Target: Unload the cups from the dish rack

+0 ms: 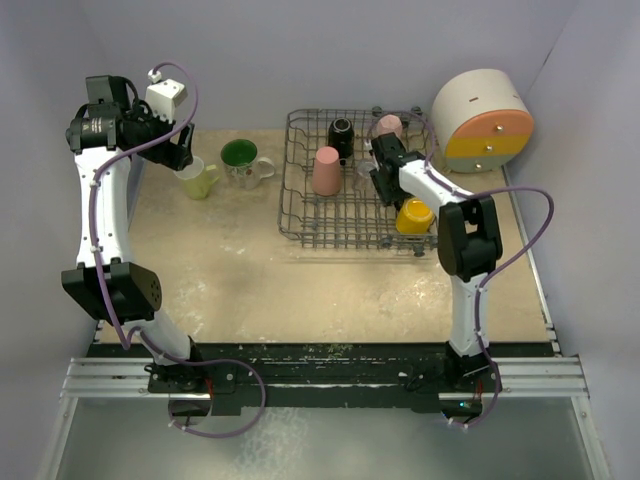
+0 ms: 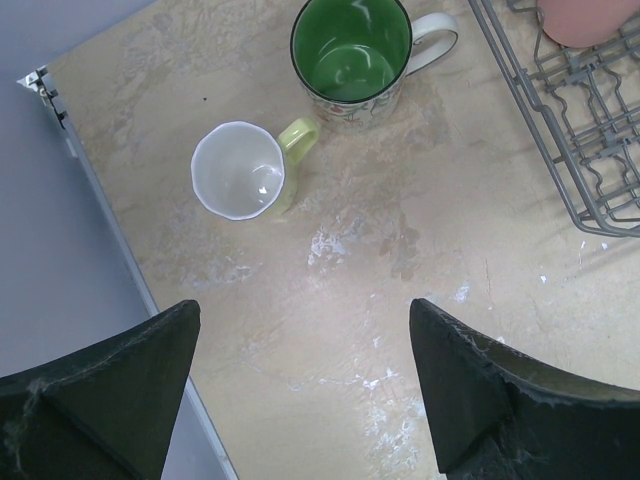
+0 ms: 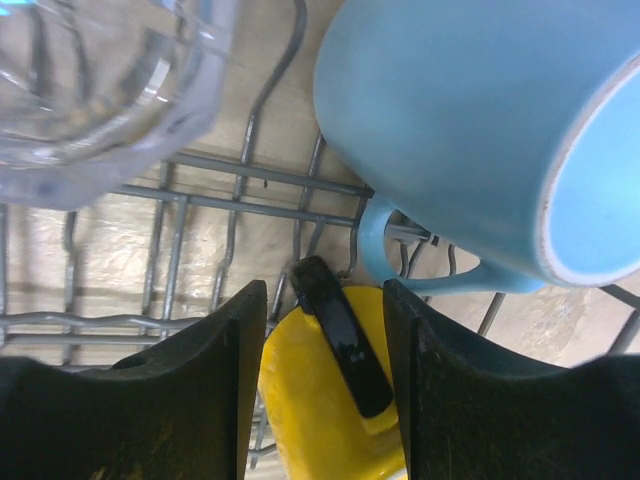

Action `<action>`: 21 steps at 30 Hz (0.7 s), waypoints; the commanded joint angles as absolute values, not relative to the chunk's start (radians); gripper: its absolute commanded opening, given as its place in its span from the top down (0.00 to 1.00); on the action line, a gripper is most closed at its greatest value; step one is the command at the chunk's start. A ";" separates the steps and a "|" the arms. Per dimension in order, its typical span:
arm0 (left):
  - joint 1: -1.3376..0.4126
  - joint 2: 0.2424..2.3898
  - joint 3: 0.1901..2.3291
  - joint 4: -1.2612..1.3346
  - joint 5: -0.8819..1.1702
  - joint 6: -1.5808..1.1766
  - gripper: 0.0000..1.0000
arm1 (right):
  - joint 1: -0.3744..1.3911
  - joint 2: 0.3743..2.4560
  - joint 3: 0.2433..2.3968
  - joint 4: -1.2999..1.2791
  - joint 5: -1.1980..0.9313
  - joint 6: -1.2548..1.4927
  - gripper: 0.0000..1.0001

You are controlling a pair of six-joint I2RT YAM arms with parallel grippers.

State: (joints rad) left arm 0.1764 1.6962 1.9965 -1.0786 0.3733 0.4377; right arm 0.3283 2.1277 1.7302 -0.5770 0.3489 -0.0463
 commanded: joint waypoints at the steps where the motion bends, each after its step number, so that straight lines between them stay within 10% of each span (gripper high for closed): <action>1: 0.182 1.675 2.010 -1.062 0.379 0.444 0.12 | 0.313 2.099 1.665 -0.568 0.349 -0.025 0.49; 14: 0.183 1.652 1.988 -1.053 0.359 0.454 0.12 | 0.304 2.093 1.708 -0.601 0.319 -0.010 1.00; 21: 0.182 1.655 1.999 -1.064 0.380 0.441 0.12 | 0.305 2.035 1.792 -0.615 0.301 0.014 1.00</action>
